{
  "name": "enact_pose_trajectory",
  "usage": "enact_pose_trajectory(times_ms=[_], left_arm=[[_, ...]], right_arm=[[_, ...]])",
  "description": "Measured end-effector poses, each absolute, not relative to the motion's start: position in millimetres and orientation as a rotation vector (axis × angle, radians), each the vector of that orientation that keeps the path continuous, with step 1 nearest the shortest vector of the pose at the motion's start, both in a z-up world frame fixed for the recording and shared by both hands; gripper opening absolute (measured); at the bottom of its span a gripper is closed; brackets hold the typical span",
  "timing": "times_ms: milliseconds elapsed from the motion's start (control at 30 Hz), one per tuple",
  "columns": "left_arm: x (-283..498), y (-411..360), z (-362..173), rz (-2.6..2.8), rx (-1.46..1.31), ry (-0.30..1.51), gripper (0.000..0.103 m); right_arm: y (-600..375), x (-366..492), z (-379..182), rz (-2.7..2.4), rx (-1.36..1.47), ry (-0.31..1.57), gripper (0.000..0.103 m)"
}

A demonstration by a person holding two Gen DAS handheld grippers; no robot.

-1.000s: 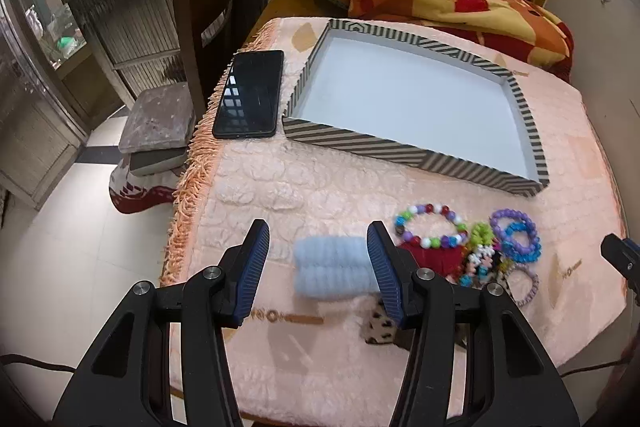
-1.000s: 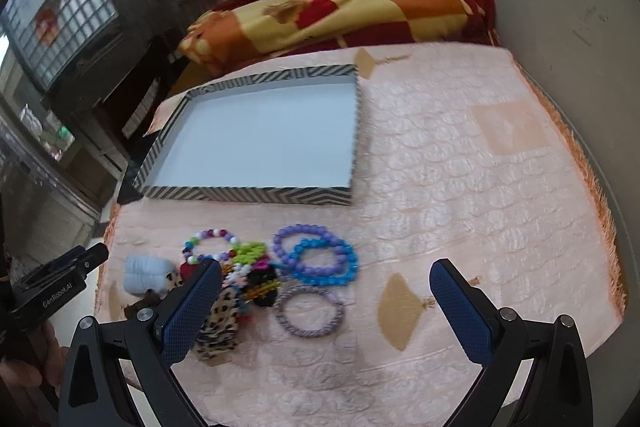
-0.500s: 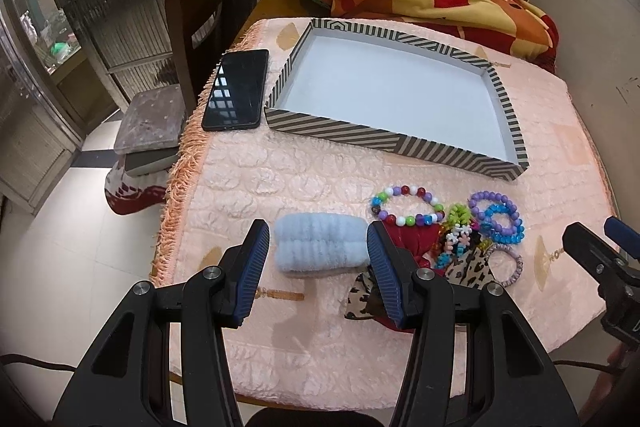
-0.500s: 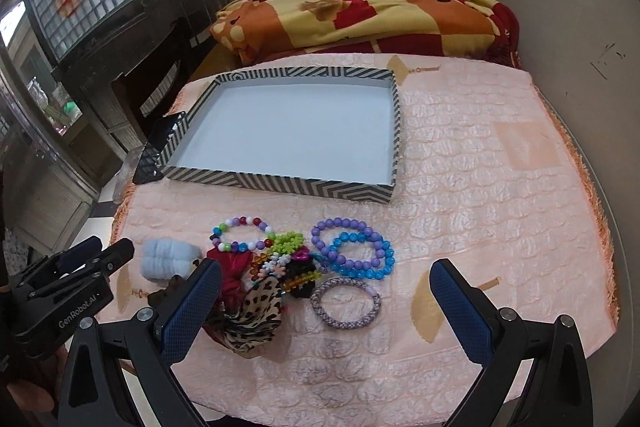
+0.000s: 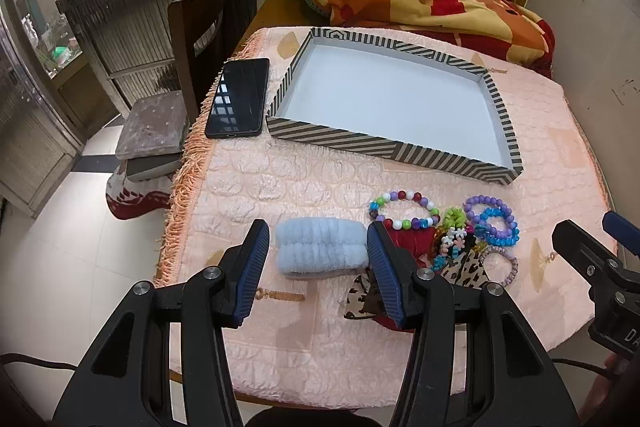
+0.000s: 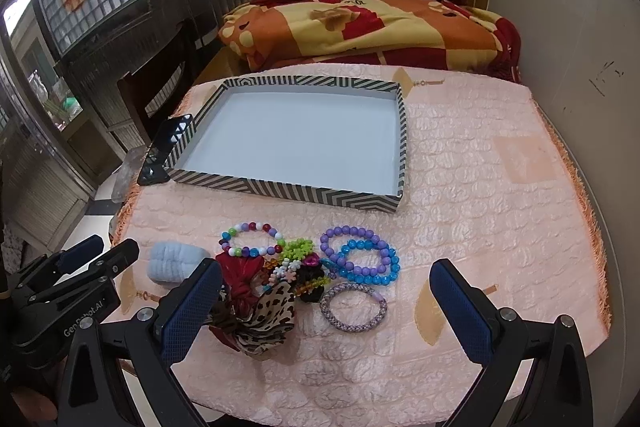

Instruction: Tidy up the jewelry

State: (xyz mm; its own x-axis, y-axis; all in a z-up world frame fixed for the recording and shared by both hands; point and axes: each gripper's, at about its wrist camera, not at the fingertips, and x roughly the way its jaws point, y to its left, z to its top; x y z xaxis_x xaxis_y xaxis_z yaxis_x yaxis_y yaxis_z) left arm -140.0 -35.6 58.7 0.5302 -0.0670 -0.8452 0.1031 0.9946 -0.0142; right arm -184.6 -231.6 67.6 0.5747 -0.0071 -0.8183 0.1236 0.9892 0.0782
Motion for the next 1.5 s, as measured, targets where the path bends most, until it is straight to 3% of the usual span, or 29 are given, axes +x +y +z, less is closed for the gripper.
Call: enact_pose_trajectory(times_ms=[1500], left_arm=[[-151,-38,60,-0.104,0.038,1.011,0.051]], right_arm=[[-231,-185,66,-0.082,0.103,0.979,0.103]])
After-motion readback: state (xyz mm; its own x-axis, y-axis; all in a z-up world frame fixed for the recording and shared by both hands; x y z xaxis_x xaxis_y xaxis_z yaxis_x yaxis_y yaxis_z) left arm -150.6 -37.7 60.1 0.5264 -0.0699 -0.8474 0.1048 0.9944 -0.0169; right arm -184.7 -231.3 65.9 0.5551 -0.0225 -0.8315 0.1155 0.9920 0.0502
